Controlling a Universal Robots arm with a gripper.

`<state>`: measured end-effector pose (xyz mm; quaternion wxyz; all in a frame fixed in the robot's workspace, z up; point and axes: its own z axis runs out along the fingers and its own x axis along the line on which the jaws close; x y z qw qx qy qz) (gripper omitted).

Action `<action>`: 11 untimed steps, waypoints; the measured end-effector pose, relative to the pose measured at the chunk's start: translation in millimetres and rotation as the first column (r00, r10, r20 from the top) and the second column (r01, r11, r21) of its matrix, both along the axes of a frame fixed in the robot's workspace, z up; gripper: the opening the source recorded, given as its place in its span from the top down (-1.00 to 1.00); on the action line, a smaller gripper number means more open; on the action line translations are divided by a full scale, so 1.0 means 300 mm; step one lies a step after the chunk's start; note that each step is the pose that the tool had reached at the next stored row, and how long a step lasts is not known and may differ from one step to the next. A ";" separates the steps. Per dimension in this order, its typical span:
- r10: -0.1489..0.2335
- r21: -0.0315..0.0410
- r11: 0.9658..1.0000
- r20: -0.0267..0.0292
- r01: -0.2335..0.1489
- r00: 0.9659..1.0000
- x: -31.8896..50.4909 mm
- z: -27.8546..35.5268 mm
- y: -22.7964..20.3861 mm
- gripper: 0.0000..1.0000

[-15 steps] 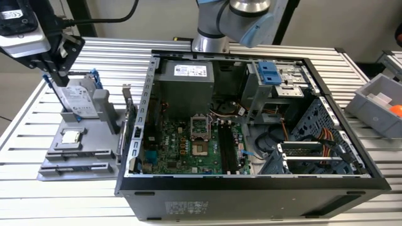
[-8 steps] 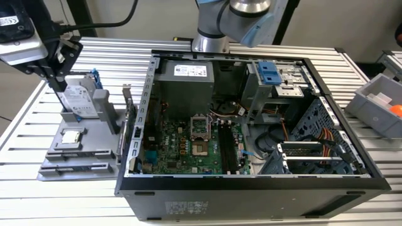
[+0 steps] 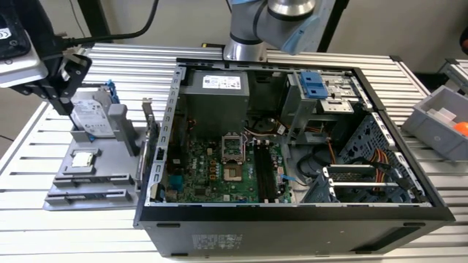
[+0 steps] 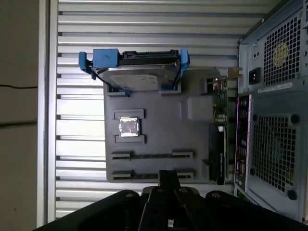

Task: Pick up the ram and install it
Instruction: 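Reach for the ram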

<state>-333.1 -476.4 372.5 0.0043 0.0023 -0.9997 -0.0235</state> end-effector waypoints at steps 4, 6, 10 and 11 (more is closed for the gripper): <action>0.000 0.000 1.000 0.000 0.000 1.000 -0.002 -0.002 -0.018 1.00; 0.000 0.000 1.000 0.000 0.000 1.000 -0.003 -0.002 -0.024 1.00; 0.000 0.000 1.000 0.000 0.000 1.000 -0.006 -0.005 -0.046 1.00; 0.000 0.000 1.000 0.000 0.000 1.000 -0.008 -0.006 -0.056 1.00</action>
